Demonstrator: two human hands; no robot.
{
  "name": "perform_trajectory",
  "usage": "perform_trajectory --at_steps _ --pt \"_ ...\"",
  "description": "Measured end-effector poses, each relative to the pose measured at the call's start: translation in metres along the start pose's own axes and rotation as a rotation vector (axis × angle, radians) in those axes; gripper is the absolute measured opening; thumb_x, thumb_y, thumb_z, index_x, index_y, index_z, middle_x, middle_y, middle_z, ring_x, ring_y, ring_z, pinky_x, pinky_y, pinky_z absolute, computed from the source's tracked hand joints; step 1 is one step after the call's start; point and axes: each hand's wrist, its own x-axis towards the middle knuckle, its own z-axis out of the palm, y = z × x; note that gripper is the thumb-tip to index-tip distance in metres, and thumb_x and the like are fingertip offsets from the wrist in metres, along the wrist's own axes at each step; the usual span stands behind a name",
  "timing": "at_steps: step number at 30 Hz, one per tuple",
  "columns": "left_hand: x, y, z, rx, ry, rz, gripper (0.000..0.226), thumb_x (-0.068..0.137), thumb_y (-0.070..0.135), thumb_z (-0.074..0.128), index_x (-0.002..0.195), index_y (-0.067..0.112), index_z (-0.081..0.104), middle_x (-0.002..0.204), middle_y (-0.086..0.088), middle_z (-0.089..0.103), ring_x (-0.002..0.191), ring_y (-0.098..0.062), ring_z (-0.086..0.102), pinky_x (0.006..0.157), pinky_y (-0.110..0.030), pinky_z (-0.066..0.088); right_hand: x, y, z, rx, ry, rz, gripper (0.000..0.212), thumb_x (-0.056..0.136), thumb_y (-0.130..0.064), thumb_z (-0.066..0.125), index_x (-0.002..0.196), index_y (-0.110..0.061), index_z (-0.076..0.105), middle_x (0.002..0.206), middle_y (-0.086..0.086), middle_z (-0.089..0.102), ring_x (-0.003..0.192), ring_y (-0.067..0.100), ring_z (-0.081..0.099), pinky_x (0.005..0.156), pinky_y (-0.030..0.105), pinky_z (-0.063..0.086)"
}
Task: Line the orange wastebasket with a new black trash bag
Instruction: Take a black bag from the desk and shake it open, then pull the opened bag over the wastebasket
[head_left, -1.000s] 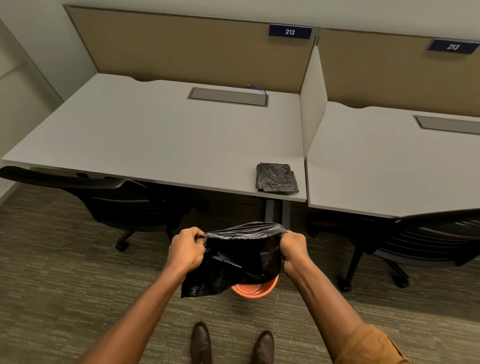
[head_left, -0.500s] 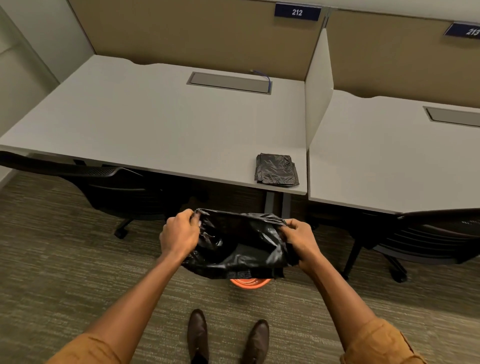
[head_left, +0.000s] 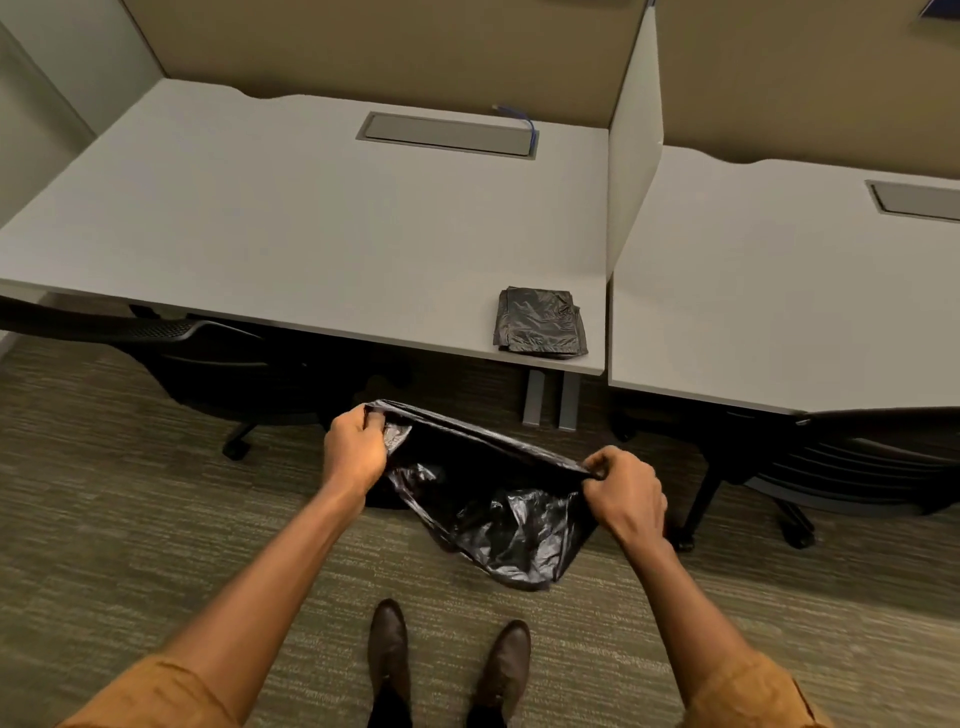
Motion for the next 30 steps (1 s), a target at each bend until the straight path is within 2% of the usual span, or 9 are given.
perform_trajectory --at_steps 3,8,12,17,20,23,25,27,30 --pt "-0.010 0.005 0.006 0.038 -0.014 0.093 0.033 0.114 0.022 0.053 0.090 0.004 0.065 0.070 -0.004 0.056 0.062 -0.015 0.047 0.056 -0.033 0.033 0.004 0.009 0.001 0.186 0.189 0.299 0.021 0.081 -0.025 0.069 0.101 -0.027 0.076 0.111 0.007 0.074 0.107 0.037 0.069 0.084 0.039 0.053" --pt "-0.032 0.003 0.019 0.061 -0.016 0.169 0.036 0.116 0.022 0.050 0.089 0.001 0.063 0.069 -0.005 0.056 0.061 -0.016 0.048 0.058 -0.035 0.034 0.008 0.011 0.017 1.005 0.012 0.903 0.038 0.087 -0.021 0.071 0.116 0.004 0.072 0.115 0.024 0.075 0.103 0.042 0.073 0.085 0.042 0.059" --pt "-0.033 -0.014 0.032 0.019 0.072 0.098 0.039 0.117 0.022 0.047 0.080 0.011 0.056 0.065 0.000 0.048 0.058 -0.016 0.043 0.057 -0.037 0.032 0.002 0.007 0.034 1.209 -0.242 0.929 0.021 0.073 0.001 0.083 0.089 0.000 0.070 0.084 0.019 0.076 0.070 0.033 0.074 0.047 0.038 0.059" --pt "-0.018 -0.050 0.047 -0.165 0.099 -0.078 0.030 0.116 0.019 0.049 0.097 0.008 0.070 0.085 -0.009 0.067 0.078 -0.024 0.058 0.067 -0.038 0.045 0.002 0.011 0.063 1.181 -0.246 0.905 0.043 0.072 0.021 0.079 0.113 0.015 0.067 0.109 0.031 0.075 0.099 0.045 0.075 0.088 0.060 0.062" --pt "-0.006 -0.064 0.055 -0.316 0.097 -0.225 0.028 0.116 0.017 0.050 0.125 0.006 0.074 0.125 -0.016 0.078 0.117 -0.033 0.073 0.108 -0.051 0.056 0.007 0.016 0.074 1.246 -0.164 0.985 0.034 0.085 0.012 0.076 0.118 0.012 0.066 0.119 0.028 0.072 0.105 0.043 0.073 0.093 0.066 0.058" --pt "0.011 -0.076 0.062 -0.445 0.100 -0.363 0.032 0.115 0.018 0.053 0.137 0.002 0.070 0.135 -0.022 0.075 0.128 -0.040 0.071 0.114 -0.055 0.056 0.021 0.024 0.079 1.331 -0.104 1.085 0.013 0.092 0.006 0.072 0.095 -0.004 0.064 0.107 0.020 0.071 0.080 0.033 0.071 0.063 0.056 0.065" --pt "0.021 -0.088 0.066 -0.504 0.094 -0.415 0.029 0.115 0.021 0.055 0.134 0.006 0.071 0.125 -0.017 0.078 0.114 -0.033 0.076 0.093 -0.040 0.066 0.034 0.033 0.086 1.380 -0.070 1.116 0.024 0.092 0.007 0.071 0.083 -0.011 0.057 0.096 0.014 0.068 0.065 0.026 0.063 0.044 0.047 0.061" --pt "0.028 -0.099 0.071 -0.496 0.098 -0.452 0.025 0.114 0.029 0.057 0.121 0.012 0.074 0.108 -0.008 0.078 0.092 -0.020 0.075 0.070 -0.024 0.062 0.042 0.037 0.094 1.361 -0.029 1.071 0.018 0.097 0.003 0.068 0.086 -0.008 0.058 0.108 0.017 0.068 0.077 0.030 0.067 0.072 0.054 0.065" --pt "0.042 -0.115 0.081 -0.451 0.124 -0.531 0.038 0.111 0.042 0.060 0.096 0.010 0.072 0.106 -0.011 0.071 0.098 -0.025 0.066 0.087 -0.037 0.058 0.048 0.042 0.107 1.156 0.025 0.953 0.026 0.100 -0.018 0.072 0.097 0.006 0.061 0.104 0.017 0.068 0.100 0.035 0.069 0.096 0.054 0.058"
